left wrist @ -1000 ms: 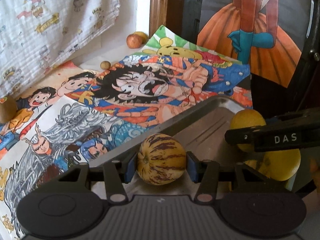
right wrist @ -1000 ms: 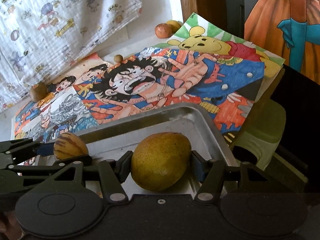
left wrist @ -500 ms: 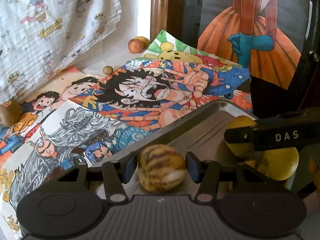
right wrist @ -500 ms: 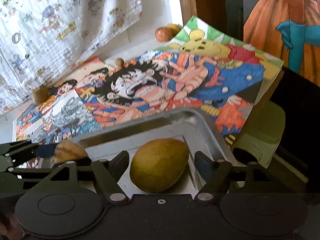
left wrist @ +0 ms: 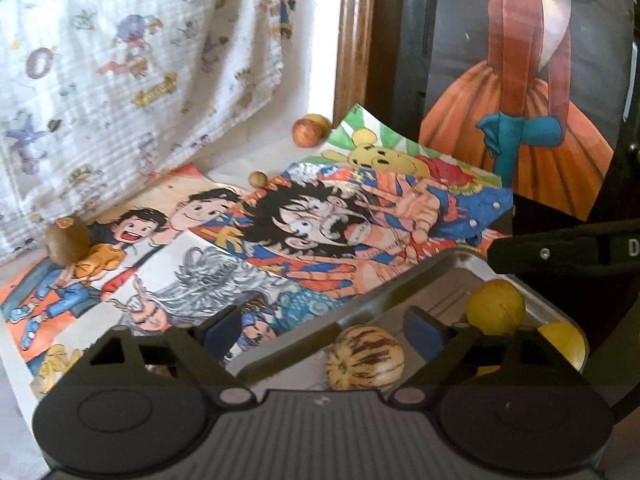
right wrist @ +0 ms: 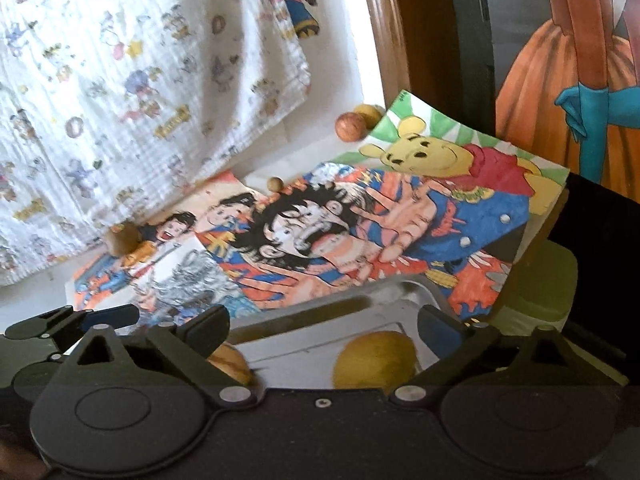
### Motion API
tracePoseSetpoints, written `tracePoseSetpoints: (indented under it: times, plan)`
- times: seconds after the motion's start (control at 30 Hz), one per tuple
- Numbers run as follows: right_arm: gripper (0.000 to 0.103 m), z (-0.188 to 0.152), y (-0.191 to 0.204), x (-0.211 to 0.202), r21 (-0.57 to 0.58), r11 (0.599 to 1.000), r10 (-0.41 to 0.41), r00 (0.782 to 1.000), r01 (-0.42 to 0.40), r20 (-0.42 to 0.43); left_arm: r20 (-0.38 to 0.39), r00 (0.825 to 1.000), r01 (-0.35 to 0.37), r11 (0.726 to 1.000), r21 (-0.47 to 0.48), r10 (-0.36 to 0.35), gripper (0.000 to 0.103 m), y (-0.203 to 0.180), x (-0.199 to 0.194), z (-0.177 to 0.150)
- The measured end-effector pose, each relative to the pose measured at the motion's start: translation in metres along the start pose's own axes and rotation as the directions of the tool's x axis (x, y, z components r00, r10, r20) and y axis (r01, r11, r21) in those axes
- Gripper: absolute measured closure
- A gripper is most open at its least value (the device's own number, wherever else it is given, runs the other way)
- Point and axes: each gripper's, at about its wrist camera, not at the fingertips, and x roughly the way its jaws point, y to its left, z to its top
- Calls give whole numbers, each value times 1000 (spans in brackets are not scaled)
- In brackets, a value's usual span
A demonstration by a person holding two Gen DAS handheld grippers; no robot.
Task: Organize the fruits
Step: 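Open the right tool to drop the pear while the left tool releases the pepino, then move both open tools back over the fruits on the poster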
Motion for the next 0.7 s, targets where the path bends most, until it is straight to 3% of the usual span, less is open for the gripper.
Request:
tracePoseSetpoints:
  times: [0.5, 0.7]
  plan:
    - [1, 13, 51, -42, -72, 996, 53, 996, -48, 69, 84, 995, -48, 997, -64, 53, 1, 34, -50, 2]
    - [1, 27, 68, -51, -118, 991, 72, 993, -61, 93, 112, 986, -116, 988, -101, 127, 1, 63, -57, 10]
